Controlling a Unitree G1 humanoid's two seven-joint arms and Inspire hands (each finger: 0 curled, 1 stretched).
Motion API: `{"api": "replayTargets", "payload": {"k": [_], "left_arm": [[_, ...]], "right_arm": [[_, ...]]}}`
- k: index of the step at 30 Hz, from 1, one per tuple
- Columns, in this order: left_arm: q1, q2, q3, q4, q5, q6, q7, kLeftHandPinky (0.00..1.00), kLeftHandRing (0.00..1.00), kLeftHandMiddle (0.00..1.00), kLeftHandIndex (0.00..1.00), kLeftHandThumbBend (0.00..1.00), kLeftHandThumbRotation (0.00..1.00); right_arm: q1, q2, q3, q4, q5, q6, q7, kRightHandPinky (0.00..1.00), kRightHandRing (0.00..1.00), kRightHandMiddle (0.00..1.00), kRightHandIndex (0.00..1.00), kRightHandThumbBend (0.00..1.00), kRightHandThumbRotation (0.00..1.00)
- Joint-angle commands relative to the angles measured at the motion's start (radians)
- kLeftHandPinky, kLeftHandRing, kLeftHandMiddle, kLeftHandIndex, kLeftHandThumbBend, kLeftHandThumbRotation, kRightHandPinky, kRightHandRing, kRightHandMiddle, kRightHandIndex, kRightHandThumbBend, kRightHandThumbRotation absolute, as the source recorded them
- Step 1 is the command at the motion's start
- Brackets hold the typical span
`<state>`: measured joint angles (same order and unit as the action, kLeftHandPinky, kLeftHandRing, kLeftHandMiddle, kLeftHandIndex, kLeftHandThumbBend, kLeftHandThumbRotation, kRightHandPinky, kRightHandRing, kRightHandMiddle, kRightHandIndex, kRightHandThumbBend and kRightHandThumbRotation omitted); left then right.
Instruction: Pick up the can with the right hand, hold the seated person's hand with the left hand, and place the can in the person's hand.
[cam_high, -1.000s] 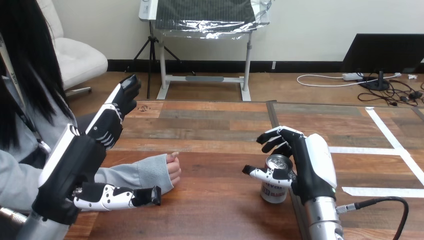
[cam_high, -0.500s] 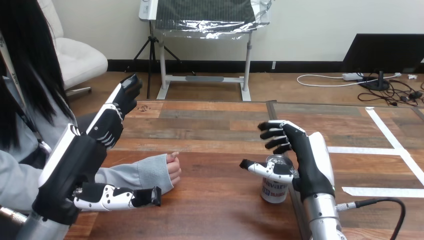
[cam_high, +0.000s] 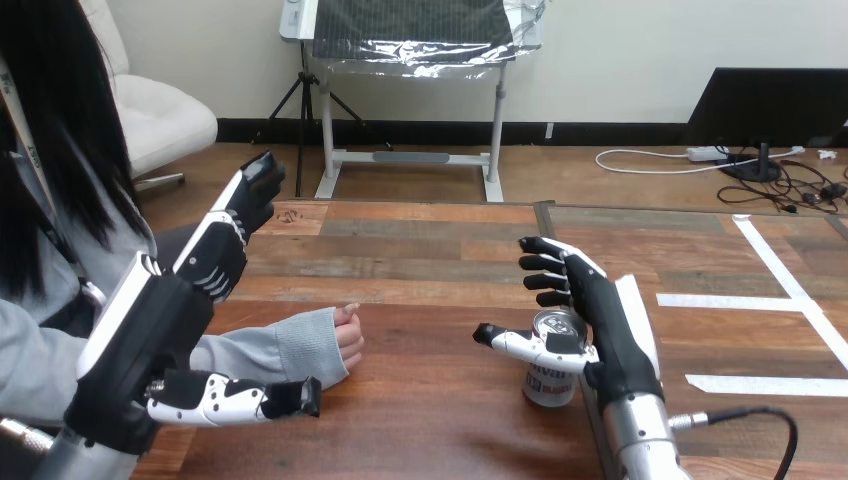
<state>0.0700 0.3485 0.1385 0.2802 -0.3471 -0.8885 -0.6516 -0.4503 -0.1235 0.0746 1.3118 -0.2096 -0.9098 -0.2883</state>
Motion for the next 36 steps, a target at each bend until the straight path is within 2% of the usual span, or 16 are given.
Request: {"api": "replayTargets", "payload": {"k": [1, 10, 27, 36], "left_arm": [[-0.028, 0.004, 0.011, -0.035, -0.012, -0.011, 0.008, 1.00, 1.00, 1.00, 1.00, 1.00, 0.38], [-0.035, 0.004, 0.012, -0.011, -0.018, -0.029, 0.000, 1.00, 1.00, 1.00, 1.00, 1.00, 0.40], [-0.033, 0.014, 0.018, -0.020, -0.020, -0.013, 0.004, 1.00, 1.00, 1.00, 1.00, 1.00, 0.39], [-0.033, 0.019, 0.018, -0.024, -0.034, -0.004, -0.005, 1.00, 1.00, 1.00, 0.99, 1.00, 0.39]], "right_arm": [[-0.022, 0.005, -0.042, -0.020, 0.036, -0.029, 0.033, 0.78, 0.80, 0.83, 0.85, 1.00, 0.24], [-0.002, 0.012, -0.075, -0.026, 0.063, -0.032, 0.090, 0.82, 0.83, 0.85, 0.87, 1.00, 0.29], [0.025, 0.017, -0.107, -0.029, 0.076, -0.030, 0.144, 0.84, 0.85, 0.86, 0.89, 1.00, 0.34], [0.043, 0.022, -0.109, -0.031, 0.070, -0.035, 0.145, 0.84, 0.85, 0.86, 0.89, 1.00, 0.35]]}}
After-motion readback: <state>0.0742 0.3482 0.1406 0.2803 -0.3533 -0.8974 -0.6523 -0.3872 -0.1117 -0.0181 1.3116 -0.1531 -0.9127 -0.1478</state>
